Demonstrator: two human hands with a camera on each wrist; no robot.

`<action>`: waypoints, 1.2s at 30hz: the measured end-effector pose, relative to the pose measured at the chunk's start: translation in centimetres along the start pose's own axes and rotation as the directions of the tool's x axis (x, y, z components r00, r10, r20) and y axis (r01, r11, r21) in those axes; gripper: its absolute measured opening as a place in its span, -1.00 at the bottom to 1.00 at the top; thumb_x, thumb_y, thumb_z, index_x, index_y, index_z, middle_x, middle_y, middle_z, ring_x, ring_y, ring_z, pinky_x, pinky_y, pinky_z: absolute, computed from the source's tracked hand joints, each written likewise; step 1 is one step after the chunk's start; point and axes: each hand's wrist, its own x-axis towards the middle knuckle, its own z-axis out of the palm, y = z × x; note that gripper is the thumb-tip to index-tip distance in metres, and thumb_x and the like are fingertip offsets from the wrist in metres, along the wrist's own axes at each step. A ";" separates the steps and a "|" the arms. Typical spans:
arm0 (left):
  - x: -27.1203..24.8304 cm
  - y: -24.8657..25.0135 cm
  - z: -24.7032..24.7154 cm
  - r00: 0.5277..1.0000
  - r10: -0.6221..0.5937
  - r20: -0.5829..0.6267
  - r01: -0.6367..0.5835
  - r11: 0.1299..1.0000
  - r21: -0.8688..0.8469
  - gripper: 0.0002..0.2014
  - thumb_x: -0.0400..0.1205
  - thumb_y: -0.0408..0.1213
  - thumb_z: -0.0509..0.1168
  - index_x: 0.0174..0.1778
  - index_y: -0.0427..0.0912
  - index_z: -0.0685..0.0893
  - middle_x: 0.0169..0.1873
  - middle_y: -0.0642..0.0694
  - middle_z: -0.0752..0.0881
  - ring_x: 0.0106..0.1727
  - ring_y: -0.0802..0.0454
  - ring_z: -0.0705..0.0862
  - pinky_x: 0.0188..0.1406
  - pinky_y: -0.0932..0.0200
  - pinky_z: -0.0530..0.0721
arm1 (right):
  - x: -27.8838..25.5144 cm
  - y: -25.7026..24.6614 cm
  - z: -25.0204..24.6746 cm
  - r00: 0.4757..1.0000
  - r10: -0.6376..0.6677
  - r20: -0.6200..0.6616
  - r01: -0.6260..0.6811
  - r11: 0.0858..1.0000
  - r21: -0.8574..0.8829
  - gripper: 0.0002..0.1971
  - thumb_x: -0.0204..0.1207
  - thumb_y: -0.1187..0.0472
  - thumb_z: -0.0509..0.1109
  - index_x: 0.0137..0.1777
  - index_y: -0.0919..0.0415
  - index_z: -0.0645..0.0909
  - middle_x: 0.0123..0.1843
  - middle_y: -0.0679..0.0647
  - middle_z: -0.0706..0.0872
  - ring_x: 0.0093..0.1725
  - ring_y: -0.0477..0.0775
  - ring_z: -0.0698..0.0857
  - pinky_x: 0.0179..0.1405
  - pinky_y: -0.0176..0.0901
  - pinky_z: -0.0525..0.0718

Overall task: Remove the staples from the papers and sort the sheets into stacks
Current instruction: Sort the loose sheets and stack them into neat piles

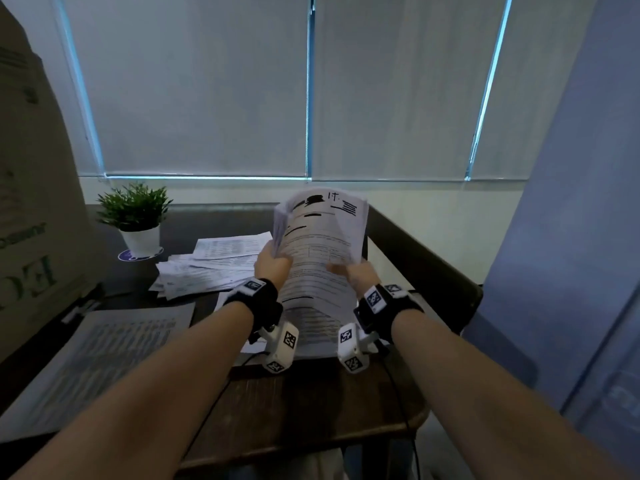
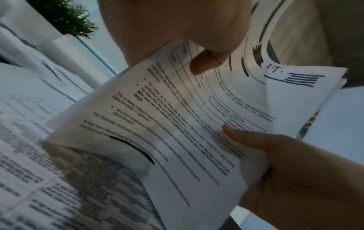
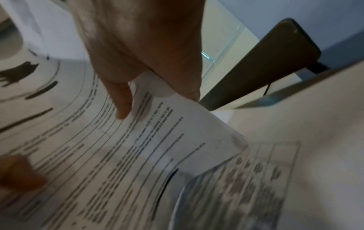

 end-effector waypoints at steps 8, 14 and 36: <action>-0.4 3.0 1.1 0.927 0.373 0.046 -0.376 0.912 0.166 -0.73 0.47 -0.50 0.22 -0.05 -0.04 0.46 -0.08 -0.15 0.62 -0.08 -0.11 0.62 -0.17 0.10 0.65 | 5.4 0.2 -0.7 0.990 -0.132 -0.053 0.136 0.987 0.084 -0.16 -0.13 0.00 0.82 0.19 0.33 0.69 0.14 0.33 0.79 0.13 0.42 0.76 0.16 0.48 0.68; -0.8 3.5 0.7 0.962 0.272 -0.003 -0.272 0.962 -0.020 -0.72 0.54 -0.53 0.23 0.02 -0.05 0.52 -0.18 0.03 0.64 -0.19 0.06 0.62 -0.26 0.26 0.65 | 0.3 -3.3 -1.4 0.986 -0.162 -0.048 0.163 0.986 0.018 -0.64 0.28 0.29 0.65 0.08 0.22 0.71 0.10 0.28 0.79 0.13 0.38 0.75 0.20 0.47 0.66; -0.1 1.9 0.2 0.954 0.295 -0.052 -0.294 0.956 0.017 -0.68 0.58 -0.51 0.12 0.12 -0.12 0.66 -0.13 -0.10 0.67 -0.12 -0.01 0.59 -0.20 0.20 0.60 | -0.3 -6.1 -3.5 0.662 -0.743 -0.099 0.615 0.614 -0.496 -0.43 0.62 0.39 0.33 0.59 0.04 0.34 0.32 0.02 0.62 0.30 -0.04 0.63 0.37 0.03 0.65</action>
